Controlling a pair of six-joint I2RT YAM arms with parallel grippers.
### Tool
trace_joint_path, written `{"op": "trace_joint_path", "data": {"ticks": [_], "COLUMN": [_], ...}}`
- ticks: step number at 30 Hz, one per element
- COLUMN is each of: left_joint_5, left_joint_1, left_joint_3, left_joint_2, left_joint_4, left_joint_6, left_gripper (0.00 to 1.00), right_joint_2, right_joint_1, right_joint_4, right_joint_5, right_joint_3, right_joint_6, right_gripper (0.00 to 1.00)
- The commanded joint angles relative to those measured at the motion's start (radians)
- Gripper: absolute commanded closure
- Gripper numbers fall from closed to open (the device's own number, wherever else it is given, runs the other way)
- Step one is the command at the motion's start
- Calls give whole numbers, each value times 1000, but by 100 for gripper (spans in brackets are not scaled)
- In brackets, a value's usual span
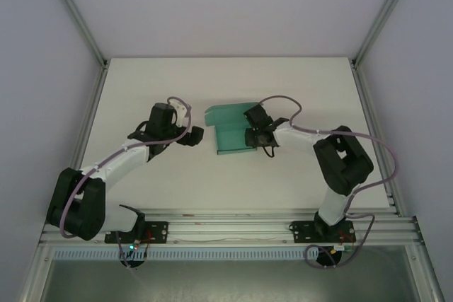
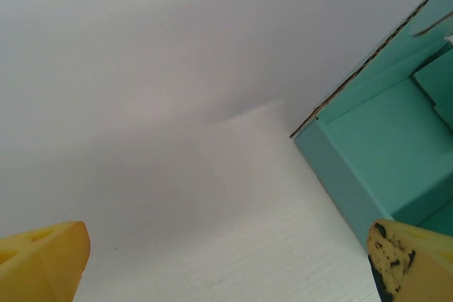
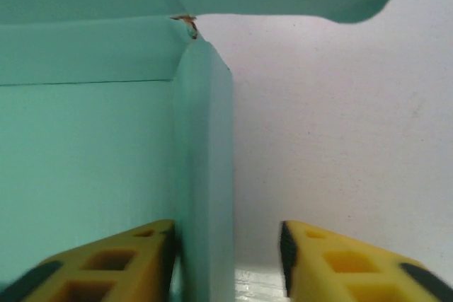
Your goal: Assemble paper box
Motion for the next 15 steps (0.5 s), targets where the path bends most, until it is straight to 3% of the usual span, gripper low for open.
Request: {"op": "trace_joint_path", "data": {"ticks": [1,3,5,8,12,15], "left_joint_5": [-31,-34,-43,-53,-79,-121], "left_joint_1": [-4,-3,-4,-4,-4,2], "left_joint_3": [-11,-13,-14,-21,-33,-45], "left_joint_2": [-33,-37,-44,-60,-90,-113], "left_joint_4": [22,19,11,7,12,19], "left_joint_6": [-9,-10,-11,-14,-31,-68], "left_gripper": [0,0,0,0,0,0], "right_joint_2": [26,53,74,88,76,-2], "right_joint_1": [-11,-12,-13,-15,-16,-15], "right_joint_4": [13,6,3,5,30,103], "right_joint_5": [-25,-25,-21,-30,-2,10], "right_joint_3": [25,37,44,43,30,1], "right_joint_6": [-9,-11,-9,-14,-33,-55], "right_gripper": [66,69,80,80,98,100]}}
